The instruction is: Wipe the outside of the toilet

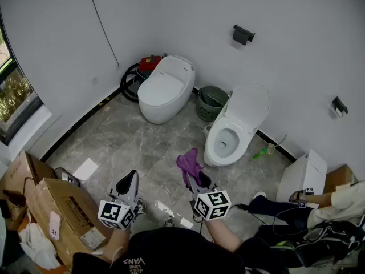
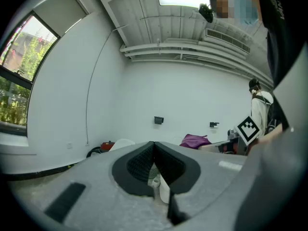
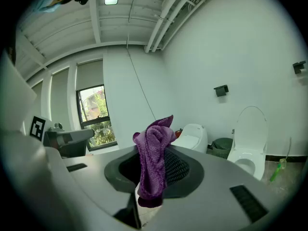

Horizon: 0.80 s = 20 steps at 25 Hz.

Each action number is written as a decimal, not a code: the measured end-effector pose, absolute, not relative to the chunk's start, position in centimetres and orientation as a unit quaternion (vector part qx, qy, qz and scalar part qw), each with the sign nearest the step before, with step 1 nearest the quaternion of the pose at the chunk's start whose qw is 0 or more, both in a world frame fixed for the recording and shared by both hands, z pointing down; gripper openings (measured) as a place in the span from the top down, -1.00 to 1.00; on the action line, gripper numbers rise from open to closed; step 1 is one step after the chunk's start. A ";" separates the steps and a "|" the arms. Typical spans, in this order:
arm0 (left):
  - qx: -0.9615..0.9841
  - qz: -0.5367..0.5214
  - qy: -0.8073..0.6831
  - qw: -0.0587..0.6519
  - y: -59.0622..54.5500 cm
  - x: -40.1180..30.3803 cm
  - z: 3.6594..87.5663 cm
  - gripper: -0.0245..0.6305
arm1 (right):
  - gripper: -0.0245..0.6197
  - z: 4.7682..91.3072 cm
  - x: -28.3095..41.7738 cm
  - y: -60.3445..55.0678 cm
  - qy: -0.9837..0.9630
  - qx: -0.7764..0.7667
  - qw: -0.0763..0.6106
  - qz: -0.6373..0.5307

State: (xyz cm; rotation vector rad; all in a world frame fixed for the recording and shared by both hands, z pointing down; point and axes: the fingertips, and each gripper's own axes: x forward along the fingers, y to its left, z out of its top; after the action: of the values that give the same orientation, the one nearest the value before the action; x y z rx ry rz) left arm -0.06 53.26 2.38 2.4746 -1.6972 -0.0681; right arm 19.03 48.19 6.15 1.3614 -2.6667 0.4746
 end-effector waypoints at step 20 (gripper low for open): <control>0.846 -0.005 -0.520 0.121 38.8 -4.9 5.9 0.92 | 0.65 7.8 13.9 36.4 -0.860 0.470 0.055 0.190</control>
State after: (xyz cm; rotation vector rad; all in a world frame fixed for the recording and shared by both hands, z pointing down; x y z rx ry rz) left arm -4.91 38.84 5.93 2.4700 -1.5172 -0.0147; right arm 13.86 36.44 7.77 1.4256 -2.6119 0.5769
